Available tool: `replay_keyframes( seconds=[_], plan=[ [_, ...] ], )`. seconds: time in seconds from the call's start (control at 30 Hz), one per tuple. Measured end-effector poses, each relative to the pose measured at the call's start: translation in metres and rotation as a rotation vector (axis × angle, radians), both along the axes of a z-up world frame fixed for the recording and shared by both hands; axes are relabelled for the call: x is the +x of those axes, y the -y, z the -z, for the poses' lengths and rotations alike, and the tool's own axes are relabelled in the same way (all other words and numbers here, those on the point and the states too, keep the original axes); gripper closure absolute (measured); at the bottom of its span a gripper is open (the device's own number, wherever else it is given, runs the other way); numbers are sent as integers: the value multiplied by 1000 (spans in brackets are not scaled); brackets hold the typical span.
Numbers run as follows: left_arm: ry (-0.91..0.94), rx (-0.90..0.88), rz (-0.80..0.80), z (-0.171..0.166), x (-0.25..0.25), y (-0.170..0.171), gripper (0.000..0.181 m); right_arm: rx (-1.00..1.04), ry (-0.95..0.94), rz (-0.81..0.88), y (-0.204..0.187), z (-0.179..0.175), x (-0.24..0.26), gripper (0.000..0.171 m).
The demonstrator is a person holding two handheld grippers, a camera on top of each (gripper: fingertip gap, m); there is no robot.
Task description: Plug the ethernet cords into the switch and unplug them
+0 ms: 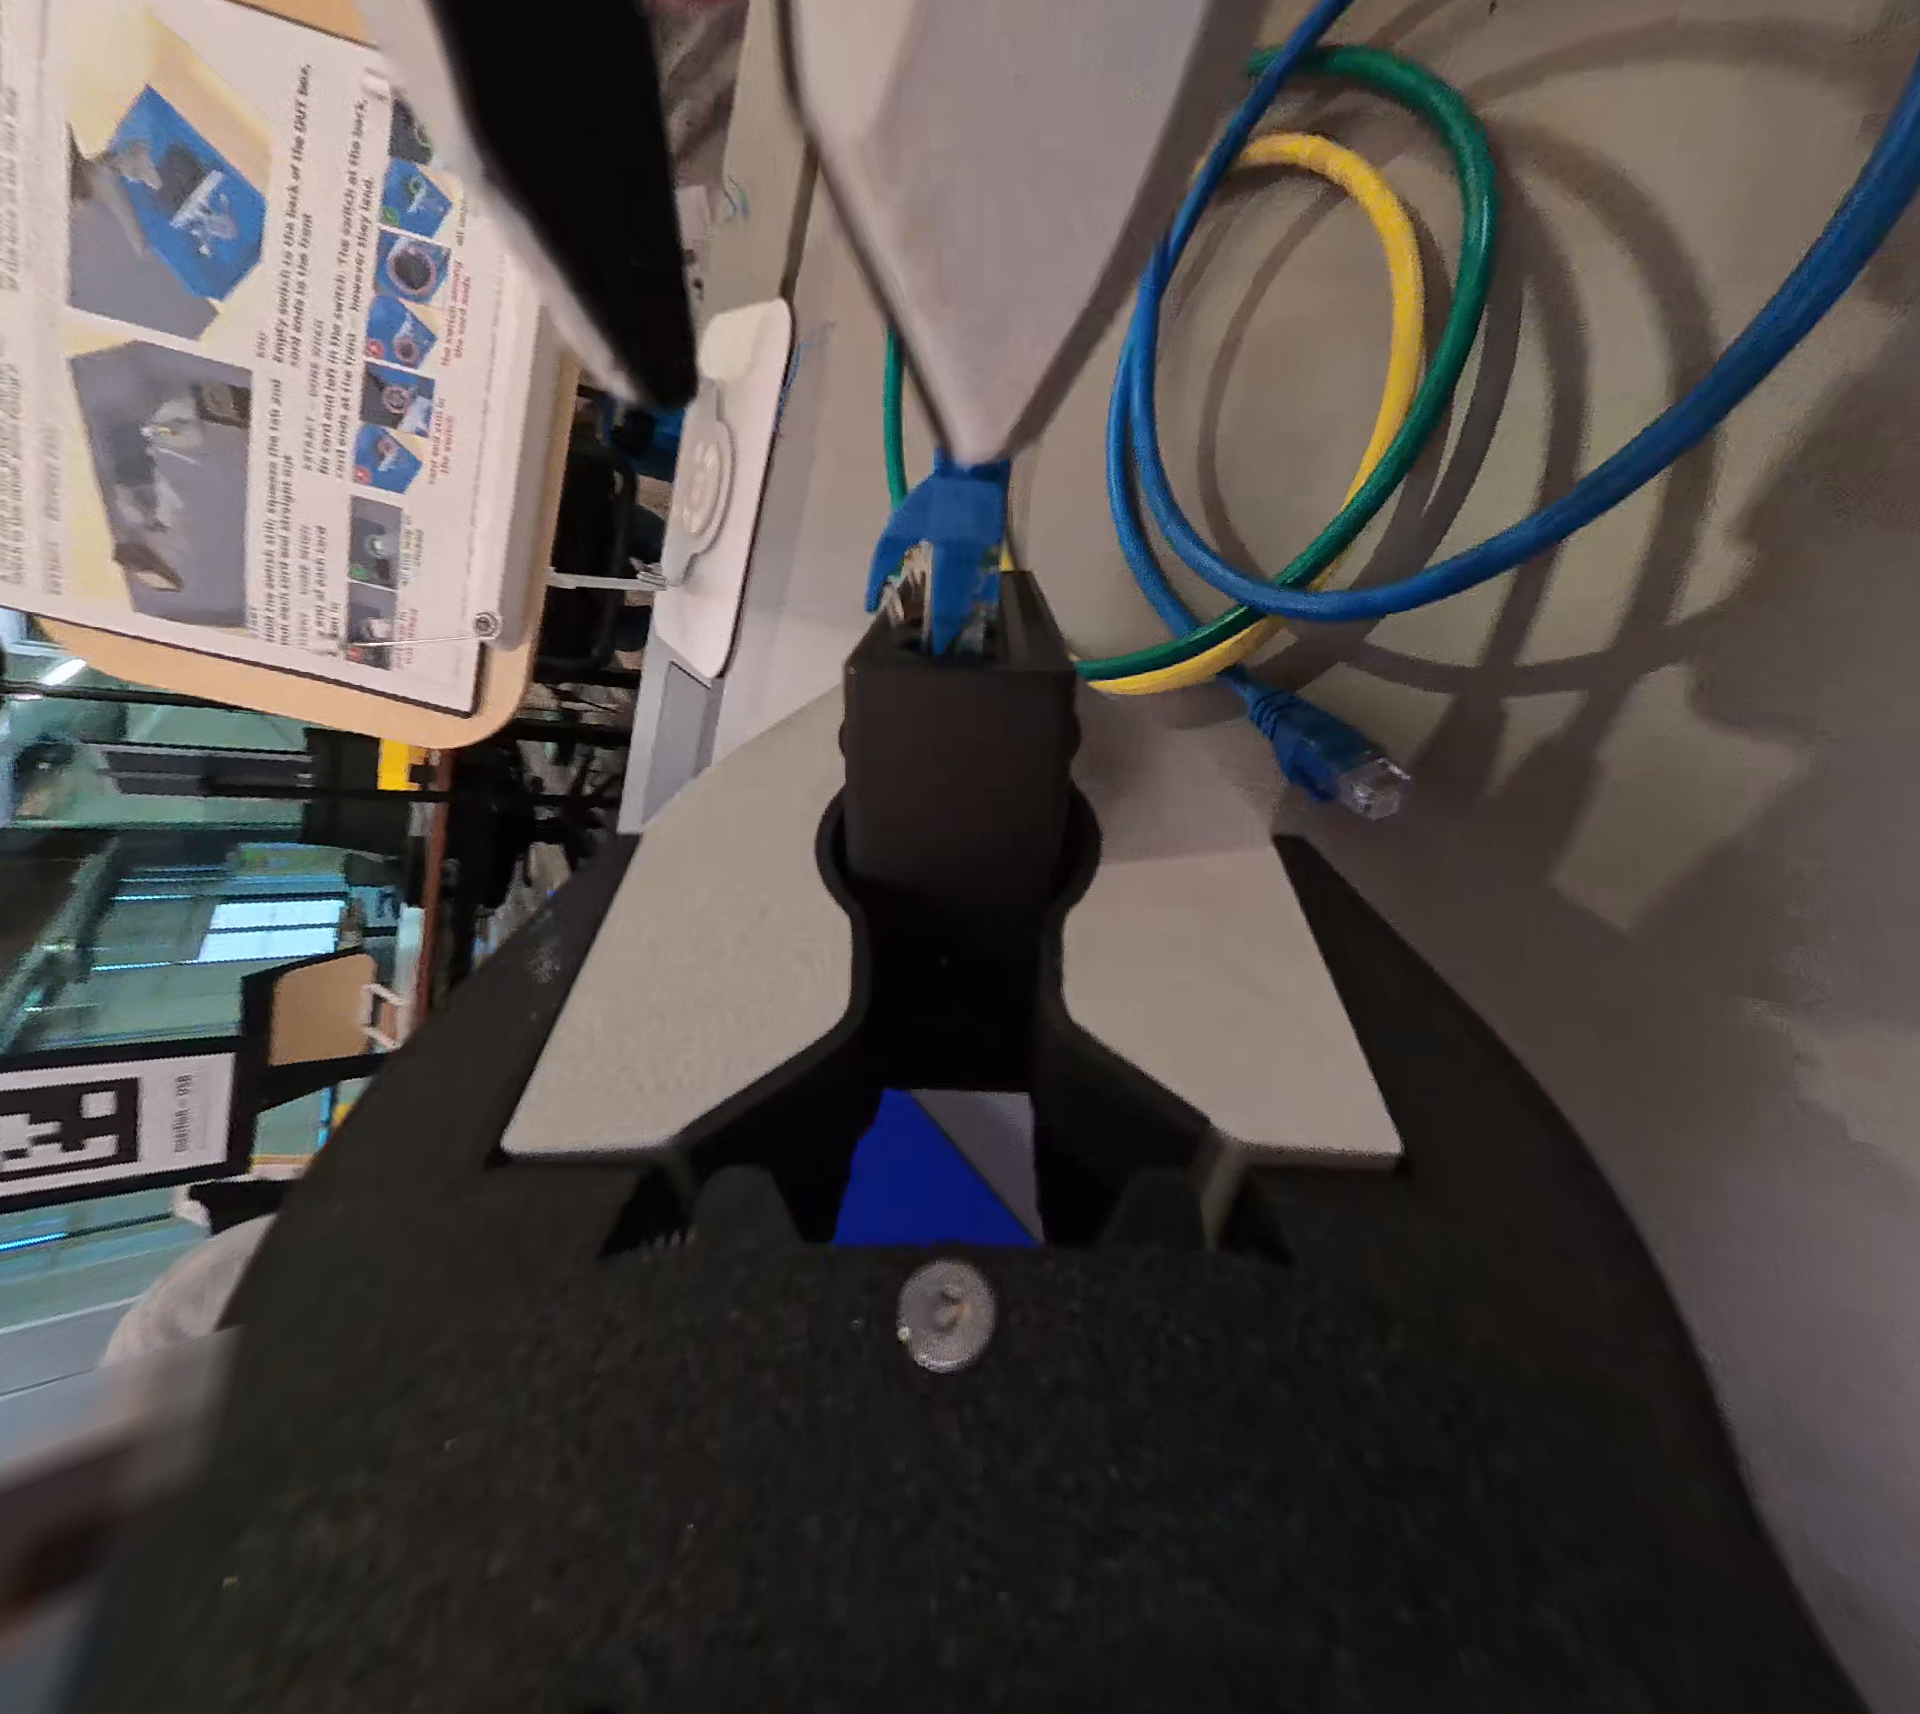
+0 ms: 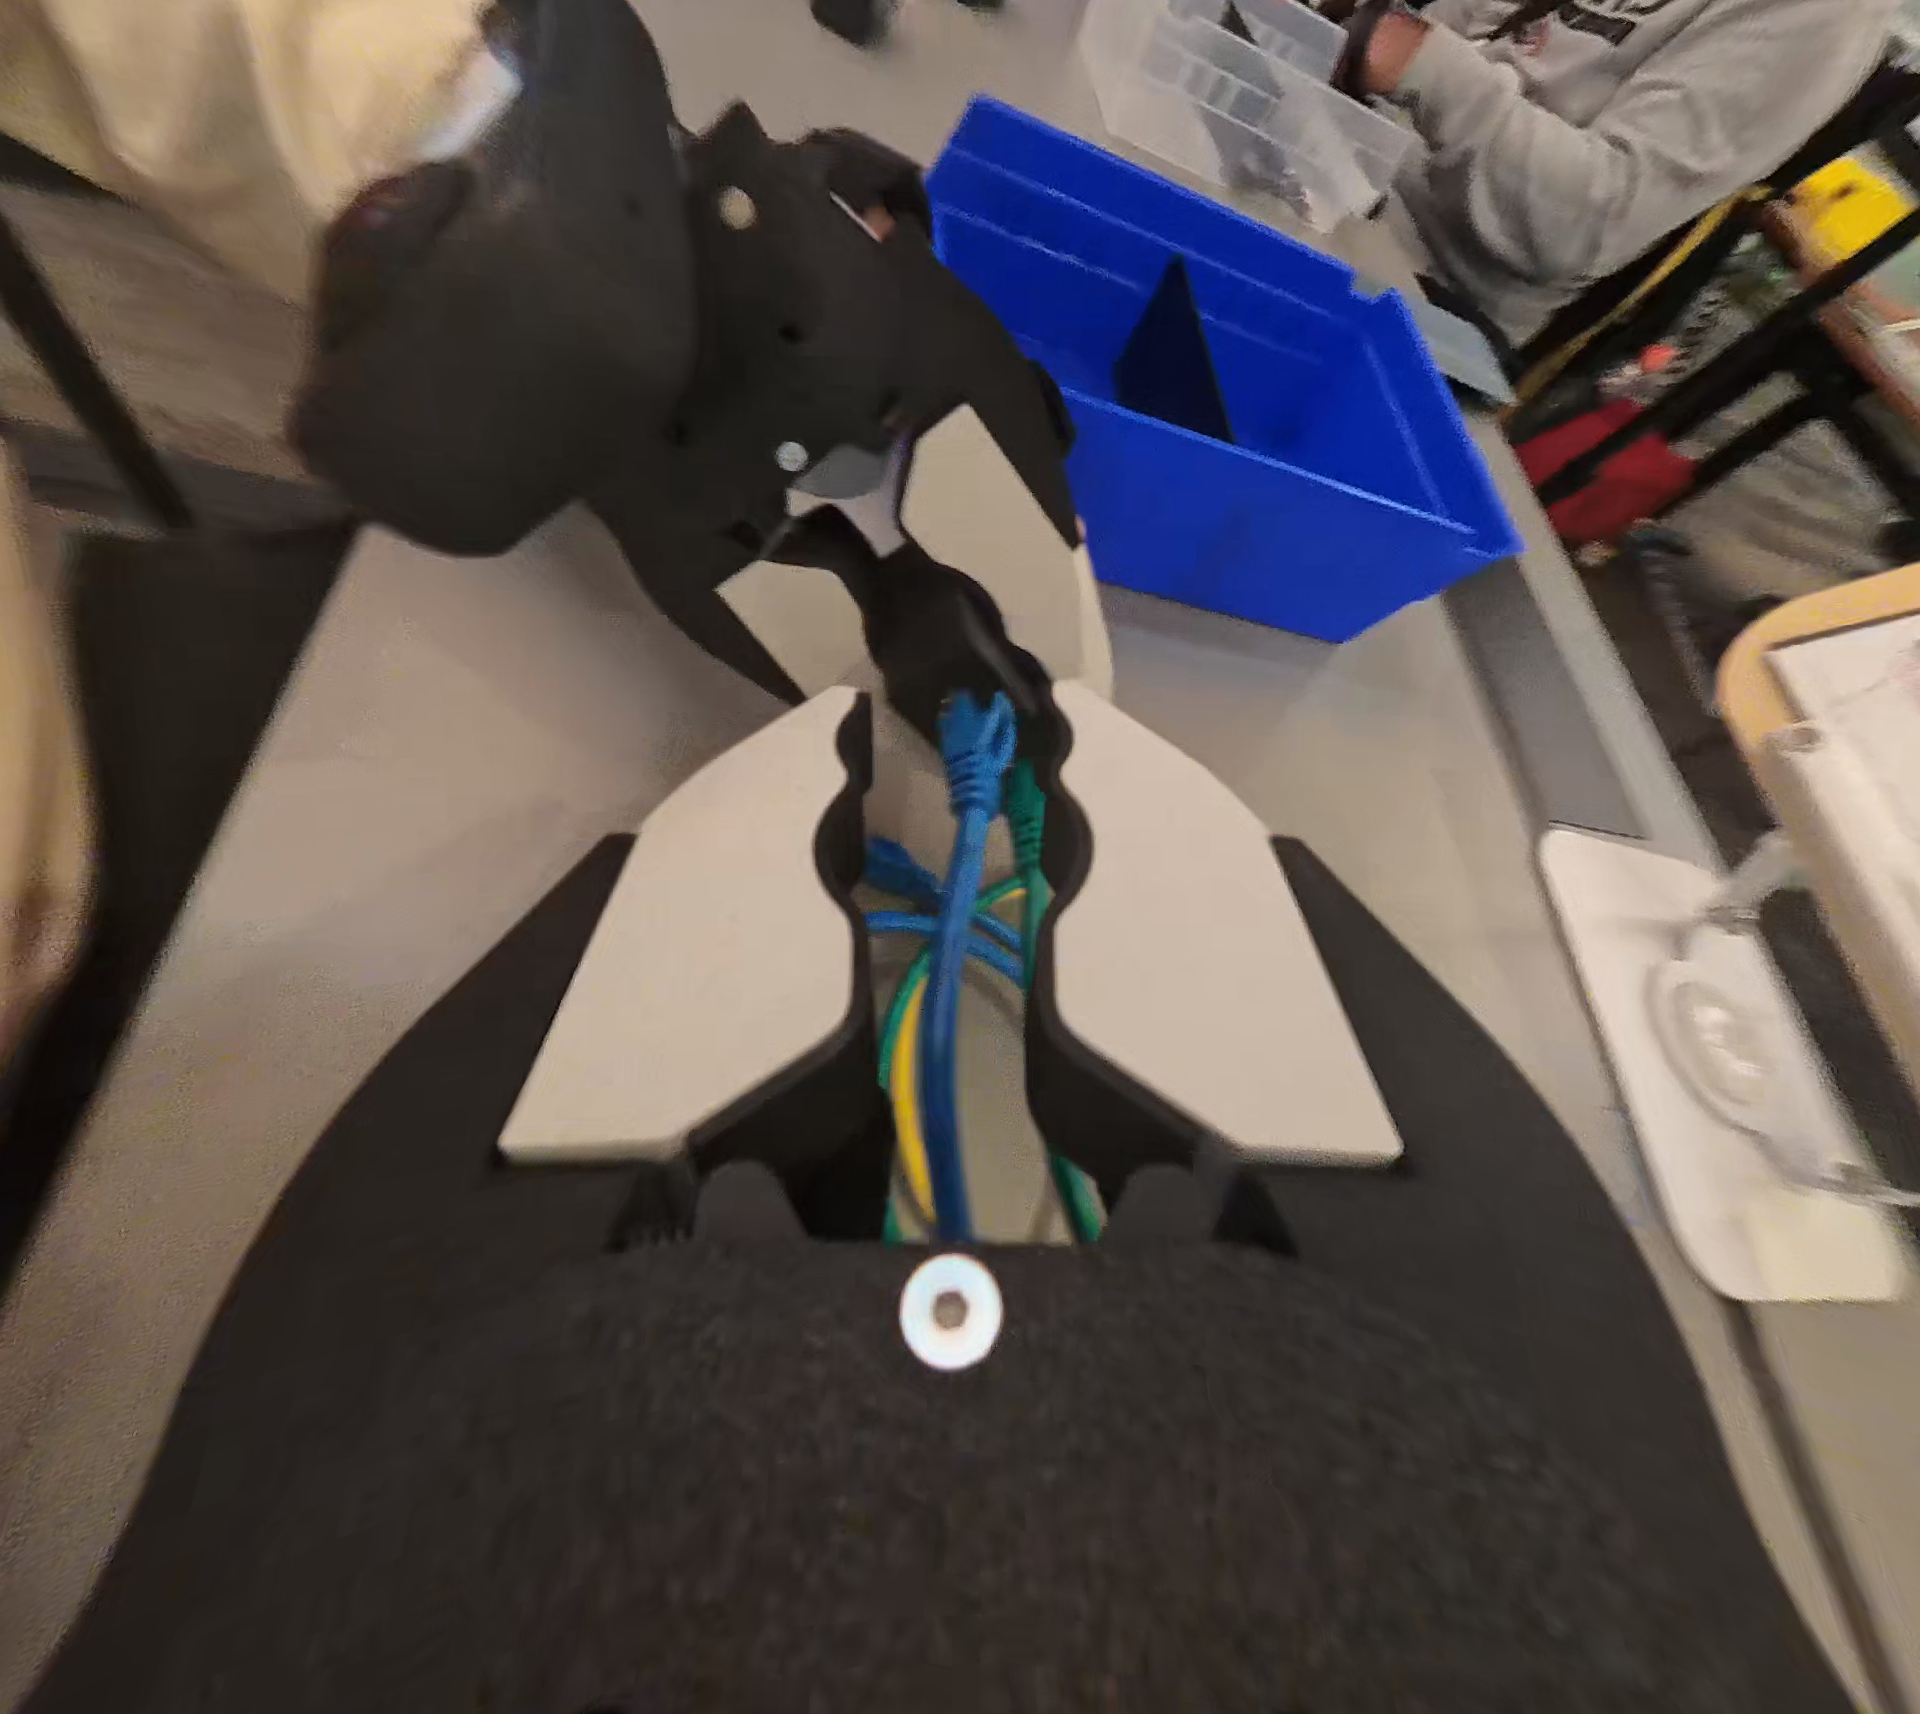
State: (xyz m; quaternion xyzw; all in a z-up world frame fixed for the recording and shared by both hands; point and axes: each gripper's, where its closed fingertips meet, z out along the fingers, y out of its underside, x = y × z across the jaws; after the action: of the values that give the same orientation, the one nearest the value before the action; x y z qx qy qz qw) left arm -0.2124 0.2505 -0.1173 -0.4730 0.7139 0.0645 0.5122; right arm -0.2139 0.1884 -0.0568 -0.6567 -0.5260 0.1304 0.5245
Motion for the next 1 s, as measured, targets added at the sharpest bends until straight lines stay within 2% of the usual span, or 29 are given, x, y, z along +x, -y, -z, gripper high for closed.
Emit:
replay_keyframes(
  seconds=[0.03,0.23,0.5,0.67,1.0],
  plan=[
    [-5,15,0,1,0,0,151,31,30,10,-4,3,-2,143],
    [-22,43,8,8,-1,0,151,13,170,-4,-10,35,-6,147],
    [-14,44,-24,13,-3,-3,151,-4,162,-21,-11,42,-10,145],
    [3,66,-48,8,-2,-3,150,-34,129,8,-10,41,-9,149],
    [6,92,-81,8,2,-5,150,-98,106,66,-8,46,-6,146]
  ],
)
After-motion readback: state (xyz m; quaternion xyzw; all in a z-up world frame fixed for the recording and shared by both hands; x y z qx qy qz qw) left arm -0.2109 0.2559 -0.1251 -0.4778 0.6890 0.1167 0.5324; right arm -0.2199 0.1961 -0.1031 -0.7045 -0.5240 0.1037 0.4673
